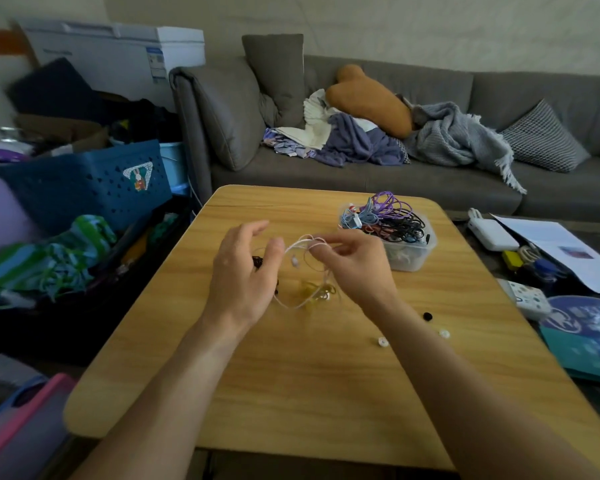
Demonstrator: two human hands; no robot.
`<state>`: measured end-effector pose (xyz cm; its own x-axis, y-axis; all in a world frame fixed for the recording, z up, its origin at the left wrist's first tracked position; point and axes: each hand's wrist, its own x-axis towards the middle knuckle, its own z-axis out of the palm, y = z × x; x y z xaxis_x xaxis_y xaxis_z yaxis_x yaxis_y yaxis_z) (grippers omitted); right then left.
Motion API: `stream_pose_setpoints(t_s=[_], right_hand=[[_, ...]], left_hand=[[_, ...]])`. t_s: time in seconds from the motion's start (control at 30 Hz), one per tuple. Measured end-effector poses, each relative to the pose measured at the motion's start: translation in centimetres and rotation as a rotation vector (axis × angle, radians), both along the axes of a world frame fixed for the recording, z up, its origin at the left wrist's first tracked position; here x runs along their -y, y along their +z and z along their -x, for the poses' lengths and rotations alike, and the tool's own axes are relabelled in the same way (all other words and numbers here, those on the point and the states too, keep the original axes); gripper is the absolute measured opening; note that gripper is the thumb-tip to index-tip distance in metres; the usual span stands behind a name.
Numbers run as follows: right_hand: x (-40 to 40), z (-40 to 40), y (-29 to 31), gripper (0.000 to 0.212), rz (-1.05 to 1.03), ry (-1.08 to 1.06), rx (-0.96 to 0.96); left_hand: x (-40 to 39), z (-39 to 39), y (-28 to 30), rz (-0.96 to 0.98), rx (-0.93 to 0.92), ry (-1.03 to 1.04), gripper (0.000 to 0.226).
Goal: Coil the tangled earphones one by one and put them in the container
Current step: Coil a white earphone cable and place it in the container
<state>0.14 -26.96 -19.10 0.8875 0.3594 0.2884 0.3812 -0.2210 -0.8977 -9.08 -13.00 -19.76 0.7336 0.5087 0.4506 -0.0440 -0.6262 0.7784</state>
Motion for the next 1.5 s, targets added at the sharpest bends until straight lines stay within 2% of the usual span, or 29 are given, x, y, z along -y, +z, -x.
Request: stream_pose_setpoints(t_s=[0.1,0.2,0.23,0.33,0.47,0.53,0.63,0.67,0.73,0.8,0.83,0.93,1.13,1.23,1.37,1.5], right_hand=[[0.5,0.2,0.8,0.013,-0.263,0.088,-0.331],[1.1,0.1,1.0,0.008,-0.382,0.14,-0.482],[1.3,0.1,0.9,0.004,-0.407,0.156,-0.506],[1.9,0.1,0.7,0.013,-0.51,0.187,-0.562],[2.8,-0.1,1.7,0.017,-0.743,0.284,-0.712],[3.2,-0.2,2.3,0.02,-0.823,0.294,-0.758],[3.6,0.0,2.6,0.019,-0.835,0.281,-0.755],[3.8,0.0,2.6,0.022,-0.832,0.271,-0.751],[4.2,0.1,2.7,0.032,-0.825,0.256,-0.737],[4.7,0.2,3.0,0.025,-0.836,0.276,-0.726],[5.1,0.2,3.2,0.019,-0.85,0.285,-0.722],[6.1,0.2,4.0,0.018,-0.915,0.282,-0.702],[7.2,-0.2,4.2,0.032,-0.96,0.319,-0.714],[6.7,0.0,3.8,0.024,-0.929,0.286,-0.736],[5.7,0.2,3.1,0.017,-0.86,0.248,-0.731],[4.6,0.8,2.1,0.02,-0.716,0.101,-0.698]], left_hand=[[0.1,0.2,0.2,0.248,-0.046,-0.063,0.05],[0.0,0.1,0.1,0.367,-0.171,-0.156,0.056],[0.0,0.1,0.1,0.364,-0.196,-0.184,0.056],[0.4,0.0,0.0,0.324,-0.237,-0.223,0.067],[0.9,-0.4,-0.5,0.333,-0.213,-0.205,0.072],[1.5,-0.5,-1.2,0.251,-0.275,-0.24,0.077],[3.1,-0.5,-2.6,0.054,-0.369,-0.356,0.097],[3.5,-0.6,-3.1,-0.028,-0.379,-0.379,0.097],[4.0,-0.9,-3.7,-0.254,-0.35,-0.387,0.078],[3.9,-1.2,-3.5,-0.413,-0.312,-0.359,0.048],[3.7,-1.3,-3.3,-0.416,-0.299,-0.34,0.038],[2.8,-1.3,-2.7,-0.317,-0.267,-0.28,0.025],[1.4,-0.1,-1.4,-0.175,-0.238,-0.183,0.02],[1.0,0.2,-1.2,-0.11,-0.266,-0.136,0.016],[0.8,0.2,-0.8,0.158,-0.252,-0.223,0.006],[1.2,0.3,-0.2,0.368,-0.239,-0.36,0.013]])
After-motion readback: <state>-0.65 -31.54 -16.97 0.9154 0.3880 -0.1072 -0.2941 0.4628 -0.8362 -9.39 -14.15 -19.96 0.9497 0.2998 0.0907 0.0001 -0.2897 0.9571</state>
